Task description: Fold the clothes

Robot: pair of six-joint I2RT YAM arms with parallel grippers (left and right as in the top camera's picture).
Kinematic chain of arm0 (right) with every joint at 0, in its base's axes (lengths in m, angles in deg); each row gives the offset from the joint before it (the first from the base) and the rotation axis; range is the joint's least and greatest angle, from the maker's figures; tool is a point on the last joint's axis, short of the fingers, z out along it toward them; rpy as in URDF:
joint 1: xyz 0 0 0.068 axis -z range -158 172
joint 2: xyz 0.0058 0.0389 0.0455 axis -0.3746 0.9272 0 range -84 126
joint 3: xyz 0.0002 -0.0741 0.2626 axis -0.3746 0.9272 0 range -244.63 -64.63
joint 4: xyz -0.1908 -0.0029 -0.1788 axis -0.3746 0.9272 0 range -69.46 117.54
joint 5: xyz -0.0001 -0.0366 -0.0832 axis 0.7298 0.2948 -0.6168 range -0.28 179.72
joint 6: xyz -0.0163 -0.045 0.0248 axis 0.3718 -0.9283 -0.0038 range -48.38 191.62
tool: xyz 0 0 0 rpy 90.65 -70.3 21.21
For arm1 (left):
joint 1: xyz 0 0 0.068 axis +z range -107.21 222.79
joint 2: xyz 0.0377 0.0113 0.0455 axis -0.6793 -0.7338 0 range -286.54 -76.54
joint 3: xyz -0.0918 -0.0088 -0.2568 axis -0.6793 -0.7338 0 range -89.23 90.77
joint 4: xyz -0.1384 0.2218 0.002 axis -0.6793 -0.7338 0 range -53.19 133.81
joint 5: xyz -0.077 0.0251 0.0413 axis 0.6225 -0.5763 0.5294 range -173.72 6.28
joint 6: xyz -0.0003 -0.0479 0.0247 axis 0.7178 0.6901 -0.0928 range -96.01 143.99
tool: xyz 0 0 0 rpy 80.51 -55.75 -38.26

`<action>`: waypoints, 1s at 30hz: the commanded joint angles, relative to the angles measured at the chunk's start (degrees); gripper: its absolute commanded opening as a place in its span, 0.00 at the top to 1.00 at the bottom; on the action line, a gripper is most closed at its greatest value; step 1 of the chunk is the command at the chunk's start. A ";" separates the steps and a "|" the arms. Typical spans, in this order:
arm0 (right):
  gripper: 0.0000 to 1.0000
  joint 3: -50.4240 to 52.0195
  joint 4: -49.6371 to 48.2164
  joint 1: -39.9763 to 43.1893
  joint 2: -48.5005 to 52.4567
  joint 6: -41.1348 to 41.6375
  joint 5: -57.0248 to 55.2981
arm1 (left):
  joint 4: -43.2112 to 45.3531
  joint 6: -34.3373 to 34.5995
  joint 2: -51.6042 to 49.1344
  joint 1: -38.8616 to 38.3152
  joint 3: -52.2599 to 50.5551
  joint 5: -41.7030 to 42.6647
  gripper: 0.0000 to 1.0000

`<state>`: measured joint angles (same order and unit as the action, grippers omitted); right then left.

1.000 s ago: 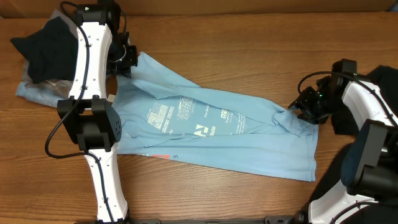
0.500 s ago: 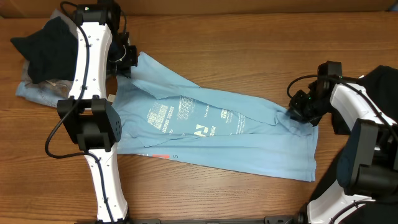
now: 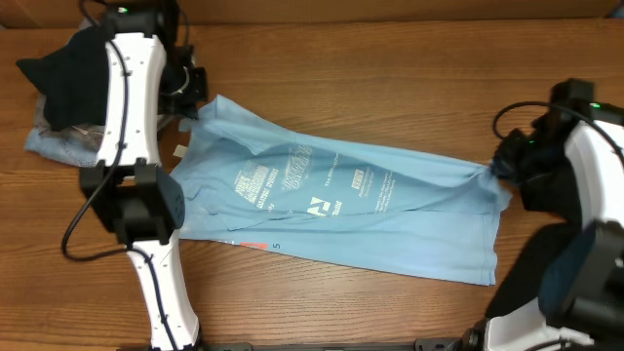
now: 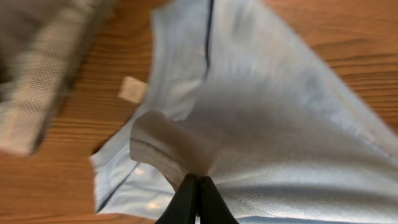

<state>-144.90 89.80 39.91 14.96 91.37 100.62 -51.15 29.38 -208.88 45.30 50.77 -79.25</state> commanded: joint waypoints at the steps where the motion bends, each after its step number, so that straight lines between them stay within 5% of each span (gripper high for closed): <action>1: 0.95 -1.62 0.81 0.39 -3.65 -2.16 -2.75 | -0.17 -2.05 5.38 1.09 2.23 -0.66 0.96; 7: 0.95 -1.49 1.97 0.39 -3.80 -2.12 -3.41 | -1.03 -2.71 5.14 1.09 2.23 -0.68 0.96; 10: 0.89 -1.44 1.73 0.39 -3.69 -1.95 -3.76 | -0.74 -2.86 5.14 1.09 2.23 -0.66 0.96; 13: 0.71 -0.52 1.07 0.44 -3.69 -1.73 -3.82 | -0.02 -2.86 5.14 1.07 2.23 -0.63 0.96; 15: 0.69 0.76 0.07 0.44 -3.63 -1.70 -3.82 | 0.57 -2.84 5.14 0.96 2.23 -0.63 0.96; 23: 0.53 12.24 -12.59 0.37 -3.56 -0.02 3.87 | 1.20 -2.86 5.14 0.85 2.23 -0.63 0.96; 30: 0.52 20.92 -29.59 -1.73 -1.57 1.53 7.28 | 1.38 -2.84 5.14 0.85 2.23 -0.61 0.96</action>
<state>-126.08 62.87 39.54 11.88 91.76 105.47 -49.97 27.85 -204.11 45.91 52.39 -79.32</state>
